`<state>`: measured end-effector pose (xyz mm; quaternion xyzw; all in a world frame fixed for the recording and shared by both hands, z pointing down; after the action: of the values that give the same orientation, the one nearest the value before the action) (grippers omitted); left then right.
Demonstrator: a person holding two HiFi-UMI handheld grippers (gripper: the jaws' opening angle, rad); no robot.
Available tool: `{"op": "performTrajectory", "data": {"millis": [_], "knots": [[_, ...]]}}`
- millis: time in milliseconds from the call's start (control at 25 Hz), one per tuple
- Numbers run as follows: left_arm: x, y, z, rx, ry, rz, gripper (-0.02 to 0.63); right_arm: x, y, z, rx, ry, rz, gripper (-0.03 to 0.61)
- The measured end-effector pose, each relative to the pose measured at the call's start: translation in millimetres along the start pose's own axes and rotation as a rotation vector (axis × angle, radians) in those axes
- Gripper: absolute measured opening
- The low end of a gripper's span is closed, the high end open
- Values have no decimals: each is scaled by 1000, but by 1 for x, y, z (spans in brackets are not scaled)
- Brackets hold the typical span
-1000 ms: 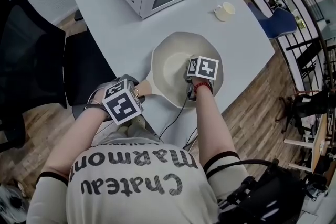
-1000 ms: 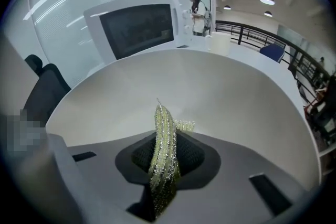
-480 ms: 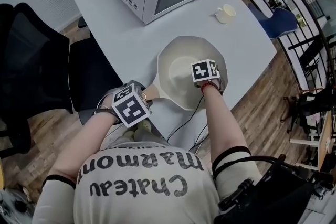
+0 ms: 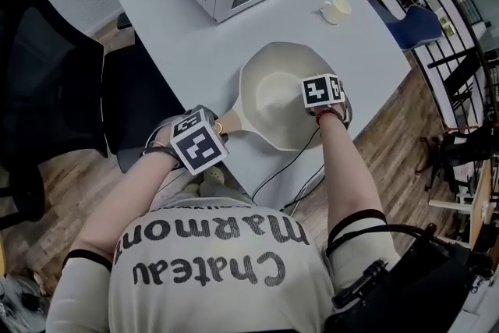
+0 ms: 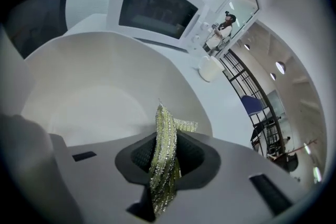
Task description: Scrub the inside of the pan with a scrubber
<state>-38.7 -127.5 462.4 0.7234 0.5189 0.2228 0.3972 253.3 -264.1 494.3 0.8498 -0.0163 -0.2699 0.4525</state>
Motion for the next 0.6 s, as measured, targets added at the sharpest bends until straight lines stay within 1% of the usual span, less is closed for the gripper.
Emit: {"op": "performTrajectory", "data": {"millis": [40, 120, 160, 200, 240, 320, 400, 480, 520, 560, 600], "knots": [[0, 0, 1, -1, 1, 0, 170, 4, -4, 0, 18, 43, 6, 57], [1, 1, 0, -3, 0, -4, 170, 9, -16, -1, 67, 190, 59, 57], [1, 1, -1, -5, 1, -5, 170, 9, -22, 0, 105, 289, 118, 57], [1, 1, -2, -7, 4, -6, 170, 7, -26, 3, 148, 395, 201, 57], [1, 1, -3, -9, 8, -6, 170, 2, -31, 7, 188, 499, 309, 57], [0, 1, -3, -8, 13, -9, 170, -17, -41, 17, 241, 669, 578, 57], [0, 1, -2, -7, 17, -17, 170, -44, -55, 26, 260, 782, 849, 57], [0, 0, -1, -11, 22, -21, 170, -74, -70, 35, 251, 836, 1087, 57], [-1, 0, -1, -13, 24, -21, 169, -88, -75, 39, 241, 844, 1181, 57], [-1, 0, -1, -16, 26, -21, 167, -102, -80, 42, 230, 845, 1250, 57], [-1, 0, -1, -19, 27, -23, 167, -114, -82, 44, 216, 843, 1292, 57]]}}
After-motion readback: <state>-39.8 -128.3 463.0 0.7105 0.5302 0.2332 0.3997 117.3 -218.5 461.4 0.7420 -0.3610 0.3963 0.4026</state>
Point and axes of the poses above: the fingertips, and each gripper's own axes: y forward along the fingers, x to its right, z out of its top, the point moved 7 cm from there along -y, backward along the fingers, and after that the axes turned 7 degrees about x, right-handed, at the moved point
